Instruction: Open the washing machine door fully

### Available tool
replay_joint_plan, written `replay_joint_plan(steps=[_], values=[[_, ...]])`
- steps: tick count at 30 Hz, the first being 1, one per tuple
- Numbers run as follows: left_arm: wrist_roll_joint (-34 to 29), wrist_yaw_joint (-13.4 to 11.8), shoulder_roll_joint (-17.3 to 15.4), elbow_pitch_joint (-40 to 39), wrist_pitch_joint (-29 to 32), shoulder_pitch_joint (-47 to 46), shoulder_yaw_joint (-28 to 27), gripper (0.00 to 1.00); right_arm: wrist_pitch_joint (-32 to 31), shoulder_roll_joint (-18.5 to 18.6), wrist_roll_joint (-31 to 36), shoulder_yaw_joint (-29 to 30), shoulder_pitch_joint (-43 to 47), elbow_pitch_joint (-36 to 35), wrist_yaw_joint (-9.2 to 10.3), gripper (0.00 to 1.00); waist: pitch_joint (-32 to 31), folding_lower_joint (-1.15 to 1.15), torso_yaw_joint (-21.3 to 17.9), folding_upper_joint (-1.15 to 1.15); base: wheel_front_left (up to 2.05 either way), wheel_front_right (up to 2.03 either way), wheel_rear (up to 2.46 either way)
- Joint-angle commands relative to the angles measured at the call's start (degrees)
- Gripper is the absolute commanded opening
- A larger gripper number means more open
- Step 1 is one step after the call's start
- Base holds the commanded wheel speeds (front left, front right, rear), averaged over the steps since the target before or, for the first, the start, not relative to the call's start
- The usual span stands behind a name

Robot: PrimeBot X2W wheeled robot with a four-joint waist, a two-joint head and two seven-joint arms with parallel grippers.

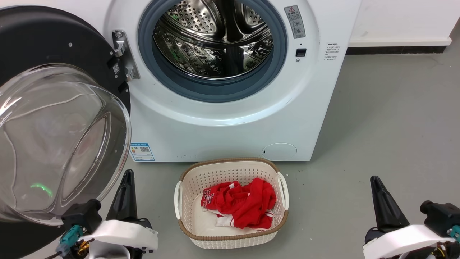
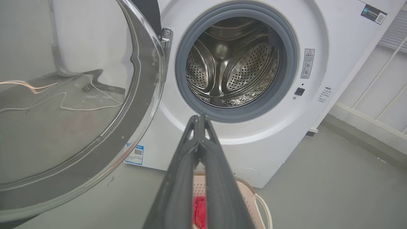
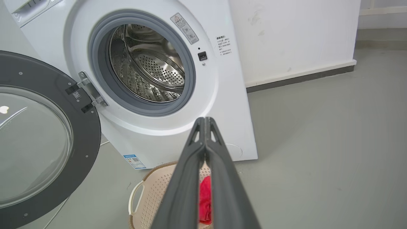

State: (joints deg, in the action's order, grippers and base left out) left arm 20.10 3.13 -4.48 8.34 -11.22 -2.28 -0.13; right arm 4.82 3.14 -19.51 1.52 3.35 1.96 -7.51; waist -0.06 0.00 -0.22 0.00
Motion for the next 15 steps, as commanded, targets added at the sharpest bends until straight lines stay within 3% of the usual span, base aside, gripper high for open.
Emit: replay_joint_plan(steps=[1,15], values=[[2.42,0.31,0.06,-0.67,0.40,-1.42,-0.30,0.00,-0.29,0.48,-2.65,0.13,-2.03,-0.42,0.00,0.00,0.00,0.00,0.01,0.00,0.00,0.00,0.00],[16.00,1.11,0.35,0.30,3.58,-1.86,-1.32,0.00,-1.81,0.94,-16.91,0.32,-3.58,1.99,0.01,0.00,0.03,0.00,0.03,0.00,0.00,0.00,0.00]])
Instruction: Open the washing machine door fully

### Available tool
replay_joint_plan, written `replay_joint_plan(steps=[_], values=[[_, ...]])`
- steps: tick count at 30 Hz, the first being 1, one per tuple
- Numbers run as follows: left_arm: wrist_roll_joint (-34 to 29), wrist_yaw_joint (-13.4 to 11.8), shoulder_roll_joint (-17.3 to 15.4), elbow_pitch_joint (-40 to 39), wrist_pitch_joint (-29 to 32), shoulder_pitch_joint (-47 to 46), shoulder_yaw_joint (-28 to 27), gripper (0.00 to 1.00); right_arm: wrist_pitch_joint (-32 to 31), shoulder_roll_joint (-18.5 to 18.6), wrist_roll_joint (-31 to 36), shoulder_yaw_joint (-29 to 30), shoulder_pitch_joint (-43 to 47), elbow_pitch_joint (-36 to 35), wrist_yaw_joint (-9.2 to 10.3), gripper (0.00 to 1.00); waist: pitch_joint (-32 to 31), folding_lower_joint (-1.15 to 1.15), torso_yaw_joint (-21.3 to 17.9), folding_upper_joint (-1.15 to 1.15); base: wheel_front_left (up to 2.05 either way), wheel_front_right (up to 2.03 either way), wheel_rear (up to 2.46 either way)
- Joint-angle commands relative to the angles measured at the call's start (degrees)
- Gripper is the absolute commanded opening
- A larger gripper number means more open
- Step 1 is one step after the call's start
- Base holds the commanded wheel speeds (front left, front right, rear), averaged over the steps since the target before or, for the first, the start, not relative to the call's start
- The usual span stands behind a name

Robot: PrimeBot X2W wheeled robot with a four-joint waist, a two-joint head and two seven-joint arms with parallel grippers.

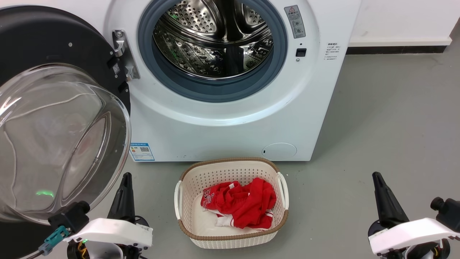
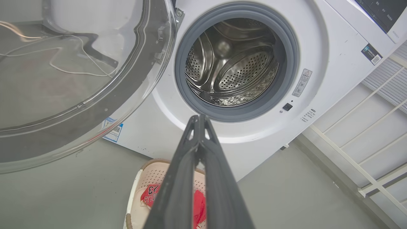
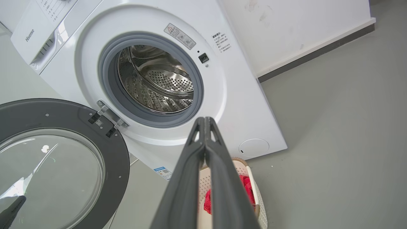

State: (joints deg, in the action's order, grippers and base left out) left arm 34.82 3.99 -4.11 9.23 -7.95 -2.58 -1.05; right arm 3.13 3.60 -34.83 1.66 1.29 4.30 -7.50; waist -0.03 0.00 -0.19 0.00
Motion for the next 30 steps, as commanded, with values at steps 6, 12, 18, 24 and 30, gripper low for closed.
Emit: replay_joint_plan(steps=[6,12,18,24,30], values=[[5.62,0.53,0.07,-0.19,1.39,-1.78,-0.76,0.00,-0.65,0.59,-6.10,0.28,-2.09,0.37,0.00,0.00,0.01,0.00,0.01,0.00,0.00,0.00,0.00],[10.55,0.80,0.16,0.27,2.63,-2.03,-1.20,0.00,-1.27,0.69,-11.21,0.43,-2.58,1.24,0.00,0.00,0.03,0.00,0.02,0.00,0.00,0.00,0.00],[15.14,1.14,0.27,0.67,3.80,-2.24,-1.65,0.00,-1.89,0.76,-15.99,0.61,-3.16,2.05,0.00,0.00,0.04,0.00,0.03,0.00,0.00,0.00,0.00],[19.50,1.34,0.36,1.11,4.89,-2.40,-2.07,0.00,-2.50,0.81,-20.45,0.80,-3.54,2.82,0.00,0.00,0.05,0.00,0.05,0.00,0.00,0.00,0.00],[23.59,1.64,0.45,1.49,5.93,-2.60,-2.45,0.00,-3.05,0.84,-24.63,0.99,-4.05,3.56,0.00,0.00,0.06,0.00,0.06,0.00,0.00,0.00,0.00]])
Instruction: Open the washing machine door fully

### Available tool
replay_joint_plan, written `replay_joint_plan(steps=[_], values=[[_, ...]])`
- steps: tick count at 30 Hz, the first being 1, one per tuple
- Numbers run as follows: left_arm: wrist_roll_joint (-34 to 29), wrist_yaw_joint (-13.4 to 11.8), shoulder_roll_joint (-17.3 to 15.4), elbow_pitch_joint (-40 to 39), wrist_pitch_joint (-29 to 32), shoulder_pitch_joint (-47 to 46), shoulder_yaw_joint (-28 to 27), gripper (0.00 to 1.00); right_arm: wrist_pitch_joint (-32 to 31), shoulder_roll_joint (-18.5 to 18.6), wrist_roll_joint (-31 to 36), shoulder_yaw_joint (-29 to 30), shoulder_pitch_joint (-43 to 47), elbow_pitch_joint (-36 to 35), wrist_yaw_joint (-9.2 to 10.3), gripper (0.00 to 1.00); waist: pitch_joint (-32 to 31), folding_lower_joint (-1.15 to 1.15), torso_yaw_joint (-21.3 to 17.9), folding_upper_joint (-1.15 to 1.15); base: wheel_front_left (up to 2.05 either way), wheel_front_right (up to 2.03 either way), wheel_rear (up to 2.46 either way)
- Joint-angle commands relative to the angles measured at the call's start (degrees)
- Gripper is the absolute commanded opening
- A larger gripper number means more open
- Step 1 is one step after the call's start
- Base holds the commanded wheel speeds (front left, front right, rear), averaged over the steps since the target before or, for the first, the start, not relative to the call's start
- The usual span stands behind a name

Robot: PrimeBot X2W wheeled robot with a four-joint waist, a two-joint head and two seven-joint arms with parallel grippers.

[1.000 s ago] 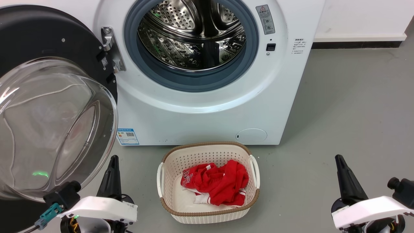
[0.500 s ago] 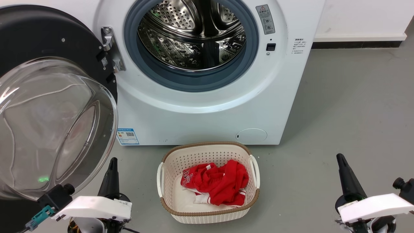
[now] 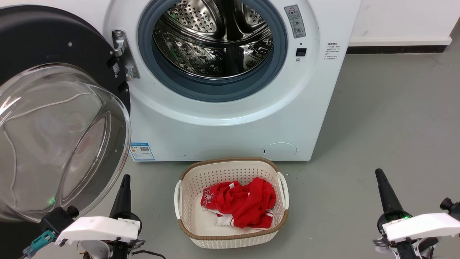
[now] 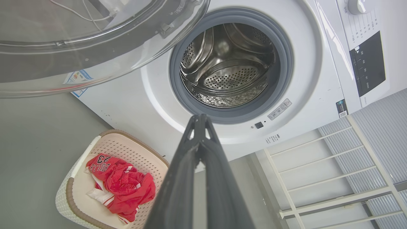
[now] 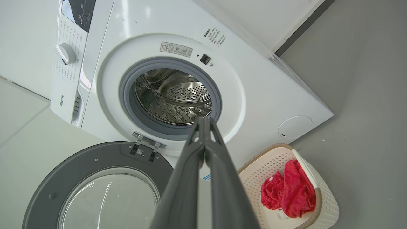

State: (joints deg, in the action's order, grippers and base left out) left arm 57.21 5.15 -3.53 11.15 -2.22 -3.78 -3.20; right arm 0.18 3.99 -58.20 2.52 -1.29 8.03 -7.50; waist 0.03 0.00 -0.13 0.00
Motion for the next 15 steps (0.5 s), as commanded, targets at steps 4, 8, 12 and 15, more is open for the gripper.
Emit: replay_joint_plan(steps=[4,8,12,15], values=[[5.07,0.66,-0.04,-0.03,1.19,-1.62,-0.63,0.00,-0.68,0.45,-5.22,0.33,-1.84,0.49,0.00,0.00,0.02,0.00,0.01,0.00,0.00,0.00,0.00],[7.50,0.84,0.02,0.23,1.85,-1.76,-0.87,0.00,-1.10,0.45,-7.71,0.48,-2.12,0.92,0.00,0.00,0.02,0.00,0.02,0.00,0.00,0.00,0.00],[9.86,0.99,0.07,0.46,2.47,-1.85,-1.12,0.00,-1.43,0.44,-10.14,0.63,-2.42,1.38,0.01,0.00,0.03,0.00,0.03,0.00,0.00,0.00,0.00],[11.61,1.07,0.11,0.60,2.90,-1.89,-1.28,0.00,-1.69,0.43,-11.86,0.75,-2.61,1.70,0.01,0.00,0.04,0.00,0.03,0.00,0.00,0.00,0.00]])
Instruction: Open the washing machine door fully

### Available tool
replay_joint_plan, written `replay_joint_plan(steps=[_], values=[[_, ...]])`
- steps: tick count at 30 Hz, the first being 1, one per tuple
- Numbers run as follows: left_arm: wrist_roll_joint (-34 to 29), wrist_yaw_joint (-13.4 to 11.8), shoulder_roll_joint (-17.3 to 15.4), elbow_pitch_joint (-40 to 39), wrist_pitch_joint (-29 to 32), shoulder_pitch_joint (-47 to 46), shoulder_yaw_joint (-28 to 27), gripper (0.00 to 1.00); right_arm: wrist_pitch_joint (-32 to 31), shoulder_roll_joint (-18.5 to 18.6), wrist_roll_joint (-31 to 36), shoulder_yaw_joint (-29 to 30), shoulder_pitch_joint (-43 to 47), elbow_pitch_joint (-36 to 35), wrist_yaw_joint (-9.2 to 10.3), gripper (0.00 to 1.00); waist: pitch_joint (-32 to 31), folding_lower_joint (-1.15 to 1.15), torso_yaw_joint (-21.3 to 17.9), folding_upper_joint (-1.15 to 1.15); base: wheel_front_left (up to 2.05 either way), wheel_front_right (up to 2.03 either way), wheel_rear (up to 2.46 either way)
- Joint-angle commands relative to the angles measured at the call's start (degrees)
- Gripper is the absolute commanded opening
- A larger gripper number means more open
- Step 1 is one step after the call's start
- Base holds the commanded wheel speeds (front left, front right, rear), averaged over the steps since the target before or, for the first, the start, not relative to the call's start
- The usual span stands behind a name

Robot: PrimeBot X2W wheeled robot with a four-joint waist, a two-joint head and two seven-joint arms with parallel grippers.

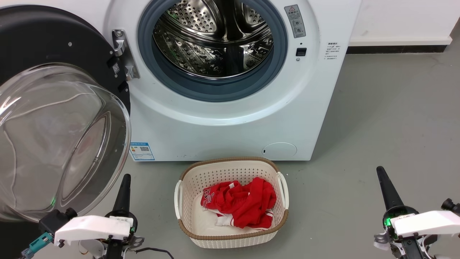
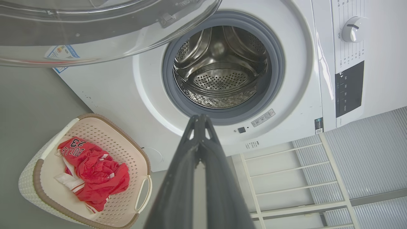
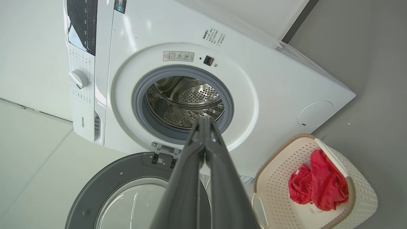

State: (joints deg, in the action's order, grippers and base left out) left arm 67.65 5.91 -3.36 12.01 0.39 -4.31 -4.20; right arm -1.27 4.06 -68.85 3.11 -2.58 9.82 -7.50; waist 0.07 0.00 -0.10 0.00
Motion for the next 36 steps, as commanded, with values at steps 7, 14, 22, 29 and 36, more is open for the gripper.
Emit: replay_joint_plan(steps=[7,14,22,29,36], values=[[5.05,0.57,0.02,0.12,1.29,-1.45,-0.66,0.00,-0.79,0.33,-5.11,0.44,-1.68,0.58,0.01,0.00,0.02,0.00,0.02,0.00,0.00,0.00,0.00],[8.68,0.75,0.12,0.51,2.18,-1.61,-1.00,0.00,-1.42,0.28,-8.78,0.68,-2.19,1.27,0.01,0.00,0.03,0.00,0.03,0.00,0.00,0.00,0.00],[12.57,1.02,0.20,0.90,3.18,-1.84,-1.31,0.00,-2.08,0.21,-12.70,0.96,-2.60,2.00,0.01,0.00,0.05,0.00,0.05,0.00,0.00,0.00,0.00],[15.82,1.17,0.28,1.25,4.01,-1.94,-1.61,0.00,-2.65,0.13,-15.91,1.22,-2.93,2.58,0.01,0.00,0.06,0.00,0.06,0.00,0.00,0.00,0.00],[18.42,1.37,0.34,1.53,4.66,-2.11,-1.88,0.00,-3.08,0.06,-18.50,1.43,-3.22,3.03,0.01,0.00,0.08,0.00,0.07,0.00,0.00,0.00,0.00]])
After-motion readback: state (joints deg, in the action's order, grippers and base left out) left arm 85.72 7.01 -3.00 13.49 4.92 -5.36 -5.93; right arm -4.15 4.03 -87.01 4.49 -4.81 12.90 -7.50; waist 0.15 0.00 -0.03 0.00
